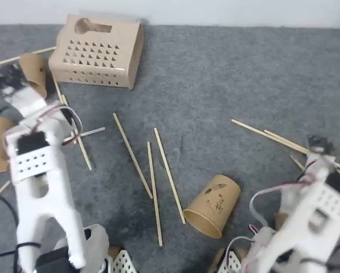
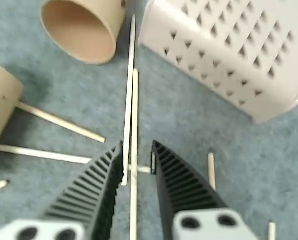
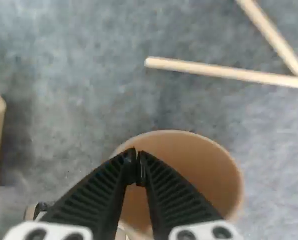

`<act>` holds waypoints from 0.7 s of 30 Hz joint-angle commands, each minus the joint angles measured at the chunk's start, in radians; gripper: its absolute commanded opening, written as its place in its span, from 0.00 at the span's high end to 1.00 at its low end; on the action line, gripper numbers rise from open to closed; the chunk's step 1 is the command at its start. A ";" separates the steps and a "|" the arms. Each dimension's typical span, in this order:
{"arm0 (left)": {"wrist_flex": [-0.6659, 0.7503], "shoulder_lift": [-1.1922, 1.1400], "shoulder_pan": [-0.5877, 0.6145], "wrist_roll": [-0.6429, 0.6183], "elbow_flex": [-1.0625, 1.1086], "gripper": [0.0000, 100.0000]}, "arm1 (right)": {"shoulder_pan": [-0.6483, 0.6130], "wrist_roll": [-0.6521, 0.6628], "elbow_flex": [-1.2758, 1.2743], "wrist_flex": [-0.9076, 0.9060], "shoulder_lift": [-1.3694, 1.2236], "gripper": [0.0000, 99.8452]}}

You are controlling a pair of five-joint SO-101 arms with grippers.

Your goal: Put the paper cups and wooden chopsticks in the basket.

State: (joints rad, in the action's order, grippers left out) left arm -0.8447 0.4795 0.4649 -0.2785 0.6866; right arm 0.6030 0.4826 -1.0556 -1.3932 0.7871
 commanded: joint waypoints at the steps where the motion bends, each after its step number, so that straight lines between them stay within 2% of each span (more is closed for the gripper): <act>1: -0.060 0.002 0.011 -0.008 -0.122 0.91 | -0.007 -0.011 -0.057 0.045 0.114 0.99; 4: -0.078 0.002 0.011 -0.008 -0.170 0.91 | -0.005 -0.035 -0.124 0.107 0.160 0.99; 8: -0.078 0.002 0.044 -0.006 -0.229 0.91 | -0.005 -0.249 -0.203 0.237 0.223 0.99; 14: -0.080 0.000 0.103 -0.006 -0.325 0.91 | -0.030 -0.488 -0.186 0.245 0.409 0.99; 17: -0.106 -0.003 0.103 -0.006 -0.358 0.91 | -0.079 -0.548 -0.187 0.243 0.535 0.99; 21: -0.189 -0.104 0.100 -0.009 -0.489 0.91 | -0.128 -0.554 -0.193 0.234 0.673 0.99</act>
State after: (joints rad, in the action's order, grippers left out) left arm -0.9812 0.4365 0.5570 -0.2785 0.3138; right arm 0.5094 -0.0545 -1.2628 -1.1646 1.3717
